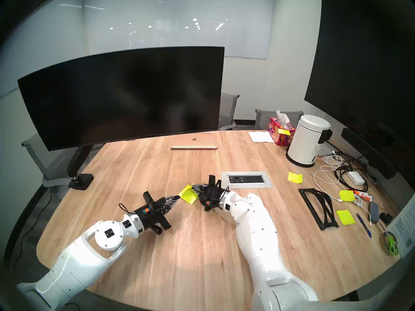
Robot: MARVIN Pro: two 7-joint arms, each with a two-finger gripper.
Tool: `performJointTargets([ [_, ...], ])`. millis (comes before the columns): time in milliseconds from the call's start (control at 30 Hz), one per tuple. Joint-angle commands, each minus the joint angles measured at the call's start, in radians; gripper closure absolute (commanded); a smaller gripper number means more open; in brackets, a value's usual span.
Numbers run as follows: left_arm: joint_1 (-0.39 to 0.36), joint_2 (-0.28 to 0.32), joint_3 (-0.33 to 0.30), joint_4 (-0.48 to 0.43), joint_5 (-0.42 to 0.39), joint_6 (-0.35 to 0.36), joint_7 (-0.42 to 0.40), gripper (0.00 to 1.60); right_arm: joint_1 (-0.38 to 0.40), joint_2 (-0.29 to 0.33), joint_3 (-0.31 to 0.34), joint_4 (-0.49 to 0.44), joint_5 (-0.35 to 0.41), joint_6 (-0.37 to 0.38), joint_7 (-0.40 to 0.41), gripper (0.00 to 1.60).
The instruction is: Peel one sticky note off the pad and stick it onto the monitor, then press it flat
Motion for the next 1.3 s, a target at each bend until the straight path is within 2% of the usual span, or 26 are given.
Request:
performJointTargets([
  [0,-0.026,-0.019,-0.002,0.006,-0.002,0.005,0.007,1.60,-0.036,-0.002,0.001,0.037,0.003,0.003,0.004,1.60],
  [167,-0.035,-0.030,0.009,0.030,0.006,0.005,0.012,1.60,-0.048,-0.005,0.002,0.008,0.013,0.004,0.020,1.60],
  [567,-0.054,-0.041,0.031,0.063,0.026,0.007,0.019,1.60,-0.043,-0.008,-0.005,0.030,0.011,0.006,0.008,1.60],
  [1267,-0.130,-0.106,0.069,0.147,0.053,0.032,0.036,1.60,-0.060,-0.006,-0.001,0.019,0.021,0.006,0.007,1.60],
])
